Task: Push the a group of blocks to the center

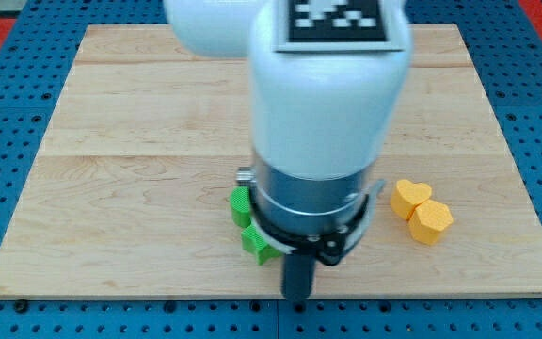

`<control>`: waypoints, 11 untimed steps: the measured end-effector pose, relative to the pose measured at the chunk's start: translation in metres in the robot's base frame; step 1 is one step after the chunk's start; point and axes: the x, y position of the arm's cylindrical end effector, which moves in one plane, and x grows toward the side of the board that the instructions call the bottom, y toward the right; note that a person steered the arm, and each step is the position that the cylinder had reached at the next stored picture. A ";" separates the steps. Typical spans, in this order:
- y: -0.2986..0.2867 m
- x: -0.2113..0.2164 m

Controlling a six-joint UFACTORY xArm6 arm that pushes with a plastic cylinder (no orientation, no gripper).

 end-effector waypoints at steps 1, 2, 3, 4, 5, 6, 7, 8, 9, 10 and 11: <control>-0.011 0.000; -0.011 -0.006; -0.019 -0.011; -0.028 -0.024; -0.032 -0.044; -0.036 -0.068; -0.036 -0.093; -0.036 -0.119; -0.037 -0.149; -0.039 -0.145; -0.062 -0.139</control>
